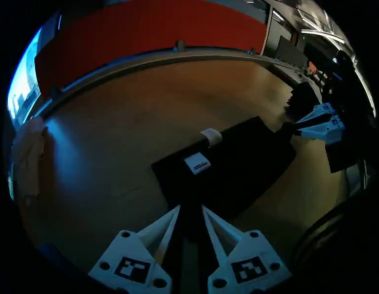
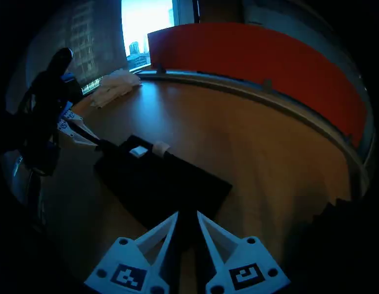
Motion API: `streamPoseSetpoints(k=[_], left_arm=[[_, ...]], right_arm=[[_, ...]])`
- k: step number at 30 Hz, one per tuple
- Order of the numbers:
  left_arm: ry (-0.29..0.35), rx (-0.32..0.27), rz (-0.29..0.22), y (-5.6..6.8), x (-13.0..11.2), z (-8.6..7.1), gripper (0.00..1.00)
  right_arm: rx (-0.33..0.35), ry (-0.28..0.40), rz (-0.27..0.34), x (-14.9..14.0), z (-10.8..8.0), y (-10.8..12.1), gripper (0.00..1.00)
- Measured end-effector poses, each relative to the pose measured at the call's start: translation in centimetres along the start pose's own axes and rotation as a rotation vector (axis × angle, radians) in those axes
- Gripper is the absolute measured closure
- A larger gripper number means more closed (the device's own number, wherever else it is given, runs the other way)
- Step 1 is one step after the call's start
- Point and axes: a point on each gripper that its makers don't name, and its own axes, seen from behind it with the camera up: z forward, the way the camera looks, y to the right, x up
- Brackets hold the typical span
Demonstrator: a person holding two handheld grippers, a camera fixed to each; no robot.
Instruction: Fold towel
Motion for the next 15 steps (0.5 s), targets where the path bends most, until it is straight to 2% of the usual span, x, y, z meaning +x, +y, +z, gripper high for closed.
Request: streamPoseSetpoints(k=[8,15], left_arm=[[-0.004,0.022,-0.001,-0.9,0.1,2.1,0.78],[-0.002,0.054,0.012,-2.0,0.6,3.1,0.70]], right_arm=[[-0.024,-0.027,0.030,-0.8,2.0,1.4,0.88],[-0.037,-0.026,0.035,-0.2,3.0,2.0,0.87]])
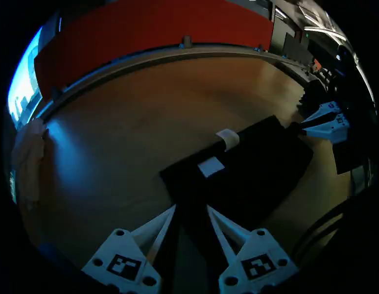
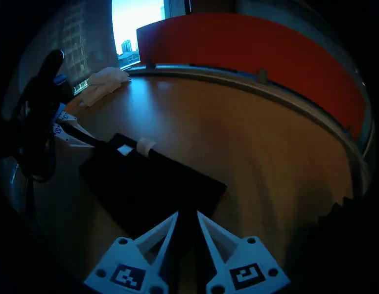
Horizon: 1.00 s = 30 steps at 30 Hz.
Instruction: Fold towel
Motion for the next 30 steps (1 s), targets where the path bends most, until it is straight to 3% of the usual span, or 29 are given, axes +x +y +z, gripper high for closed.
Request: streamPoseSetpoints(k=[7,17,21,23,25,30], left_arm=[[-0.003,0.029,0.036,-1.1,0.5,0.7,0.60],[0.008,0.057,0.082,-1.9,1.6,1.4,0.51],[0.009,0.070,0.090,-2.4,1.9,1.5,0.36],[0.009,0.075,0.093,-2.6,1.9,1.6,0.33],[0.010,0.084,0.093,-2.9,2.0,1.6,0.22],[0.015,0.106,0.087,-3.8,2.5,1.4,0.11]], right_arm=[[-0.024,-0.010,-0.012,0.2,0.9,0.7,0.85],[-0.058,-0.015,-0.012,0.5,1.2,1.8,0.73],[-0.073,-0.019,-0.018,0.6,1.4,2.3,0.69],[-0.082,-0.019,-0.020,0.7,1.5,2.6,0.69],[-0.087,-0.018,-0.020,0.9,1.7,2.9,0.68],[-0.105,-0.018,-0.027,1.3,1.9,3.4,0.59]])
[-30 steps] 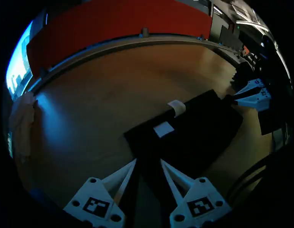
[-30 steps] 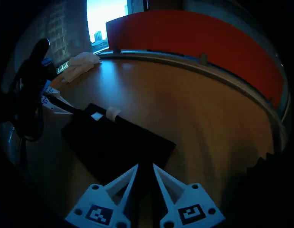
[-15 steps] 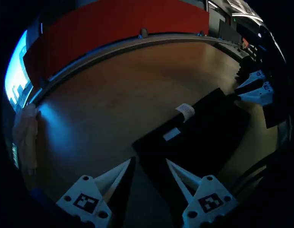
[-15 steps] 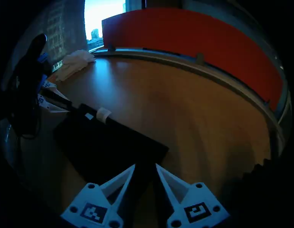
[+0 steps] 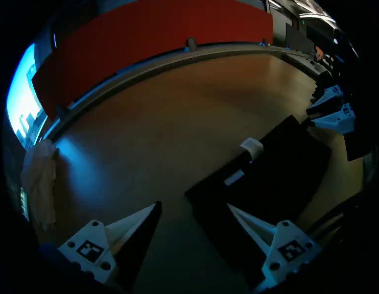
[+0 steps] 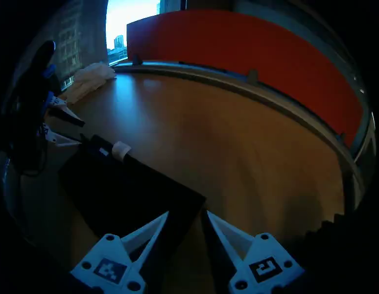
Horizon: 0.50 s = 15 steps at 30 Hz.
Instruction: Fold towel
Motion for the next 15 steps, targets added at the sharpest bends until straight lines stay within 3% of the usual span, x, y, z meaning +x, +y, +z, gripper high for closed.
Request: streamPoseSetpoints(k=[7,11,13,15], left_arm=[[0.008,-0.013,-0.014,-0.3,0.4,-0.5,0.10],[0.011,-0.011,-0.017,-0.4,0.4,-0.8,0.10],[0.010,-0.012,-0.018,-0.3,0.3,-1.0,0.10],[0.009,-0.014,-0.020,-0.2,0.1,-1.2,0.10]], right_arm=[[-0.007,0.007,-0.014,0.5,-0.1,-0.1,0.53],[-0.010,0.012,-0.016,0.6,-0.4,-0.3,0.23],[-0.002,0.014,-0.015,0.6,-0.7,-0.6,0.16],[0.003,0.017,-0.015,0.6,-1.0,-0.9,0.15]])
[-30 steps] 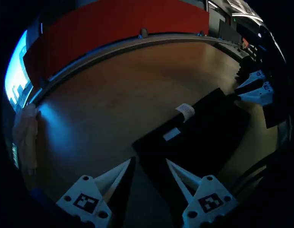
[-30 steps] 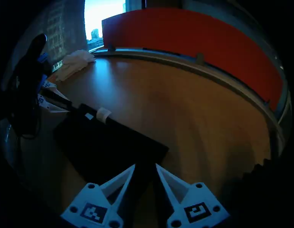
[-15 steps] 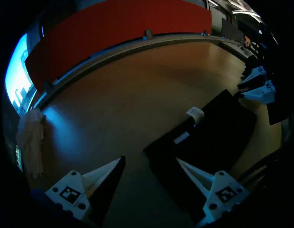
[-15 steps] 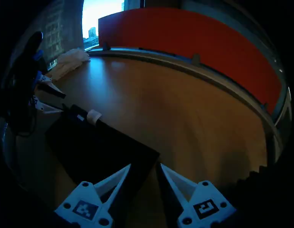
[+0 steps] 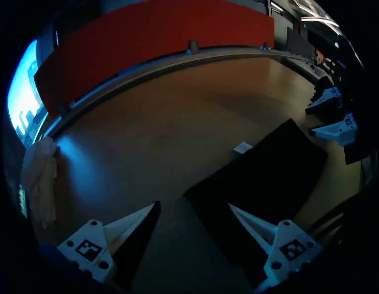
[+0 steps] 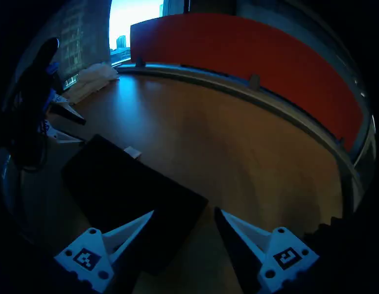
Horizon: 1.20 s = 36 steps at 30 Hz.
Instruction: Fold towel
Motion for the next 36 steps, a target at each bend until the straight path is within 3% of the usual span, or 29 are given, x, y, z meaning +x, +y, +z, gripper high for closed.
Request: streamPoseSetpoints(k=[17,27,36], left_arm=[[0.005,-0.009,-0.039,1.3,-2.2,-3.1,0.09],[0.004,-0.022,-0.051,2.9,-4.2,-5.2,0.10],[0.010,-0.011,-0.061,3.1,-5.1,-6.0,0.09]], right_arm=[[0.010,0.027,0.013,-0.8,-3.6,-2.5,0.15],[0.002,0.038,0.016,-2.1,-6.2,-3.8,0.15],[-0.004,0.044,0.029,-2.6,-6.7,-4.0,0.16]])
